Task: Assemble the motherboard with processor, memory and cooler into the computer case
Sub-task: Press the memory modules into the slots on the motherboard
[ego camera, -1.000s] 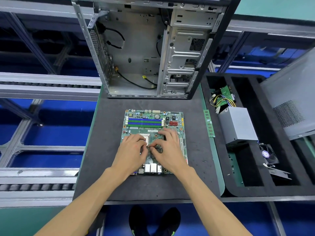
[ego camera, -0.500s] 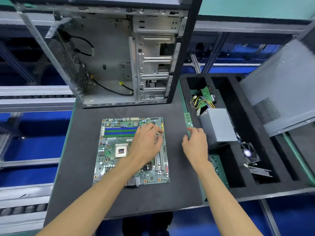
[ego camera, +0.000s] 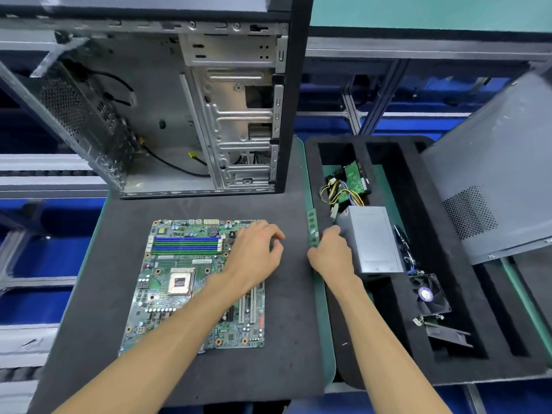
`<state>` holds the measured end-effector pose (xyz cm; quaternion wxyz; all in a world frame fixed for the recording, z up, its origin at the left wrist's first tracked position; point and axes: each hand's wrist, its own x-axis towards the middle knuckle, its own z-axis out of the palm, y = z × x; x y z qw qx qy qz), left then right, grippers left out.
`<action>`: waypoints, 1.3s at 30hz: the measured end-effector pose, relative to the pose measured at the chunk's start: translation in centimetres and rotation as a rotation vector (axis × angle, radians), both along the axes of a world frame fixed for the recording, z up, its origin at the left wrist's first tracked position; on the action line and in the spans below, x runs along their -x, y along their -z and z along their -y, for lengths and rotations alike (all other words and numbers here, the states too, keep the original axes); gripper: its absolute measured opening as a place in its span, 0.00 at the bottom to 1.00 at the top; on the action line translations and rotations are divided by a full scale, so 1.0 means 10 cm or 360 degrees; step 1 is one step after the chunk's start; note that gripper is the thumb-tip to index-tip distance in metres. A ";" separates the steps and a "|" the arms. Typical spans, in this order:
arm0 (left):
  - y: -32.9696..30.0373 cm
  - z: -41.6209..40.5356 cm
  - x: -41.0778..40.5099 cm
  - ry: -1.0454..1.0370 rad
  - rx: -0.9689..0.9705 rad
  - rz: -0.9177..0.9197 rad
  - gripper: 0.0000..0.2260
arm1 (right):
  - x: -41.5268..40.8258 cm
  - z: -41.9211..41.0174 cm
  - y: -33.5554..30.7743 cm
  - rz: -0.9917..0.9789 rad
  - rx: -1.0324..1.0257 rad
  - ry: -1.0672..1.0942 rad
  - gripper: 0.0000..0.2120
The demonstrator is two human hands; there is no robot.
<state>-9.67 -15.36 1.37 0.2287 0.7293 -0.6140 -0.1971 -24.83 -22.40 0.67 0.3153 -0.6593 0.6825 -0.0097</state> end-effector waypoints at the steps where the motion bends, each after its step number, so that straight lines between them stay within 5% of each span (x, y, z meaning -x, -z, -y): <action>1: 0.00 0.00 0.00 -0.0006 -0.0002 -0.0008 0.07 | 0.03 0.02 0.00 0.0088 -0.0032 0.0025 0.17; 10: -0.32 0.05 -0.04 -0.0355 -0.0004 -0.0623 0.12 | -0.30 -0.23 -0.36 0.0931 0.0447 -0.0263 0.13; 15: -0.52 -0.07 -0.36 -0.0393 0.0036 -0.0639 0.03 | -0.70 -0.49 -0.44 0.1200 0.0394 -0.0521 0.18; 21: -0.46 -0.40 -0.94 -0.0402 -0.0105 -0.1011 0.09 | -0.94 -0.68 -0.40 0.1686 -0.0054 -0.0113 0.12; 26: -0.35 -0.68 -1.31 -0.0107 -0.0209 -0.0710 0.10 | -1.06 -0.64 -0.33 0.1330 0.0084 -0.0066 0.22; 30: -0.24 -0.81 -1.48 0.0023 -0.0174 -0.0302 0.13 | -1.20 -0.64 -0.27 0.1182 -0.0093 -0.0436 0.05; 35: -0.16 -0.90 -1.78 -0.0328 0.0090 -0.0684 0.09 | -1.30 -0.73 -0.16 0.1310 -0.0235 -0.0209 0.01; 39: -0.05 -0.93 -2.03 -0.0807 0.0075 -0.0638 0.05 | -1.34 -0.78 -0.07 0.1326 -0.0124 -0.0008 0.04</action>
